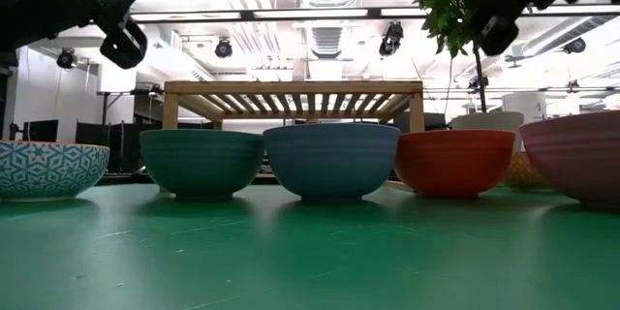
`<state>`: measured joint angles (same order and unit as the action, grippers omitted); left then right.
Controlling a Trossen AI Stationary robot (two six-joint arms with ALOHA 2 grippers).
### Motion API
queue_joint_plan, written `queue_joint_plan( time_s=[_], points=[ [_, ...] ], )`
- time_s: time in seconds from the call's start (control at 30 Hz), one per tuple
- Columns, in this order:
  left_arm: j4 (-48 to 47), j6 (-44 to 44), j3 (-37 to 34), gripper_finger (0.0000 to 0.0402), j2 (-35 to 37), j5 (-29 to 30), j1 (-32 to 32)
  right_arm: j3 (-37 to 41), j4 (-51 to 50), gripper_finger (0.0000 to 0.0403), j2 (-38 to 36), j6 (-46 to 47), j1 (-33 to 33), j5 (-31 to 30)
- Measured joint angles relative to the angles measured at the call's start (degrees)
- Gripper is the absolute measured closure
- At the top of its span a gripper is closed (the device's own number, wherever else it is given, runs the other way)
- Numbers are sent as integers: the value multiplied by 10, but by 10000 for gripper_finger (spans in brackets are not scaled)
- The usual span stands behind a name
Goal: Place and stack bowls onto a shelf
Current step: Put the large green bowl on the shelf
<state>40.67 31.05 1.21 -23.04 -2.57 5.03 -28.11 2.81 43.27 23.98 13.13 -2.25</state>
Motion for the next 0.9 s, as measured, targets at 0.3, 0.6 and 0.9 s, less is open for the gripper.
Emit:
queue_joint_plan(
  time_s=[0.3, 0.6, 0.9],
  points=[
    [70, 0, 0, 326, -34, 1, 6, -238, -451, 319, 119, 159, 0, -138],
    [69, -15, 0, 326, -33, 4, 6, -355, -557, 319, 191, 85, 0, -116],
    [70, -67, 0, 326, -47, 27, 5, -417, -525, 319, 265, -88, 0, -78]
  ],
)
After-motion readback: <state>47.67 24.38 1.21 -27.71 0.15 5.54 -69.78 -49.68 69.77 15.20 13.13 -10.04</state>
